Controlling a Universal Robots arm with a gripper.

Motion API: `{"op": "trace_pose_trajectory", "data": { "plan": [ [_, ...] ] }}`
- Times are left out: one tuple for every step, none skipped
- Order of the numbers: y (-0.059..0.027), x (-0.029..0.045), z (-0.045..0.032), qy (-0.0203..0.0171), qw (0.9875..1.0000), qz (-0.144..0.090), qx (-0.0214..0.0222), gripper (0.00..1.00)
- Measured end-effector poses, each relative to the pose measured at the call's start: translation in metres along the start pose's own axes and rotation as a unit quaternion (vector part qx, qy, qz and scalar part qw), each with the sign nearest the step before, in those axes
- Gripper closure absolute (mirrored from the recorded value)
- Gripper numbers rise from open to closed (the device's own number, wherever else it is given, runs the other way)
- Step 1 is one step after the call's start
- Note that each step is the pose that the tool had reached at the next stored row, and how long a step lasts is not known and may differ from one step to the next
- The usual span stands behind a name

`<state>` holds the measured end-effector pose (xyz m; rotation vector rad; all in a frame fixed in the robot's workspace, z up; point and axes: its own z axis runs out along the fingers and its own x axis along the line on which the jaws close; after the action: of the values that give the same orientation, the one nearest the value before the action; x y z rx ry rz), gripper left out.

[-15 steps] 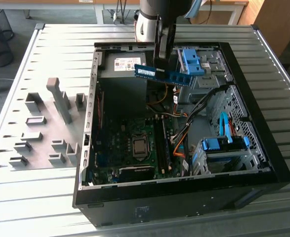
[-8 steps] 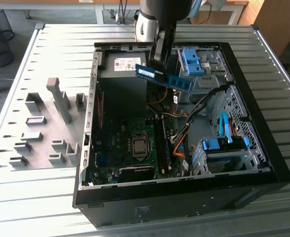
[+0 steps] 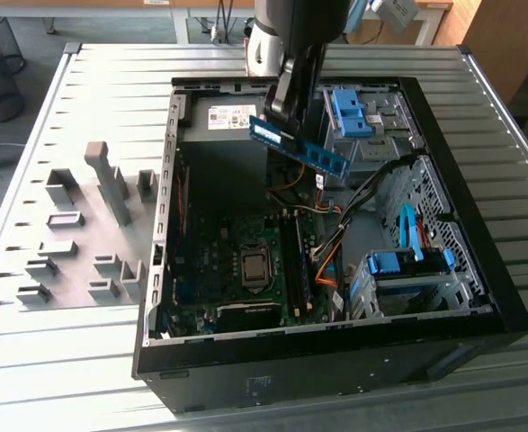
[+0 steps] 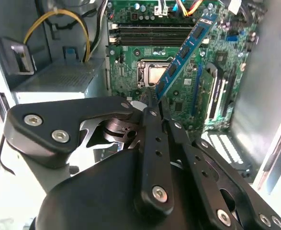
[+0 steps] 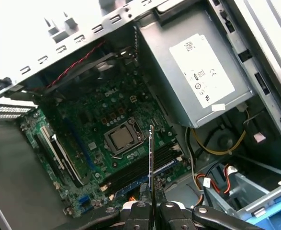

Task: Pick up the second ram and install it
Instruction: 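Insert the second ram into the second slot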

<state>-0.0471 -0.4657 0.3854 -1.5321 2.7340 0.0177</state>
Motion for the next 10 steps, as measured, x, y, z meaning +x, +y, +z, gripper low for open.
{"op": "trace_pose_trajectory", "data": {
  "plan": [
    [0.0000, 0.0000, 0.0002, 0.0001, 1.0000, 0.009, 0.0001, 0.86],
    [0.0000, 0.0000, 0.0004, 0.0001, 0.9999, 0.017, 0.0003, 0.86],
    [0.0001, 0.0001, 0.0004, 0.0000, 0.9997, 0.023, 0.0003, 0.86],
    [0.0001, 0.0001, 0.0005, 0.0000, 0.9997, 0.024, 0.0004, 0.86],
    [0.0001, 0.0001, 0.0005, 0.0000, 0.9997, 0.024, 0.0004, 0.86],
    [0.0001, 0.0001, 0.0006, 0.0000, 0.9997, 0.024, 0.0004, 0.86],
    [0.0001, 0.0001, 0.0006, 0.0000, 0.9997, 0.024, 0.0004, 0.86],
    [0.0001, 0.0001, 0.0006, 0.0000, 0.9997, 0.024, 0.0004, 0.86],
    [0.0001, 0.0001, 0.0006, -0.0001, 0.9997, 0.024, 0.0004, 0.86],
    [0.0001, 0.0001, 0.0006, 0.0000, 0.9997, 0.026, 0.0004, 0.86]
  ]
}}
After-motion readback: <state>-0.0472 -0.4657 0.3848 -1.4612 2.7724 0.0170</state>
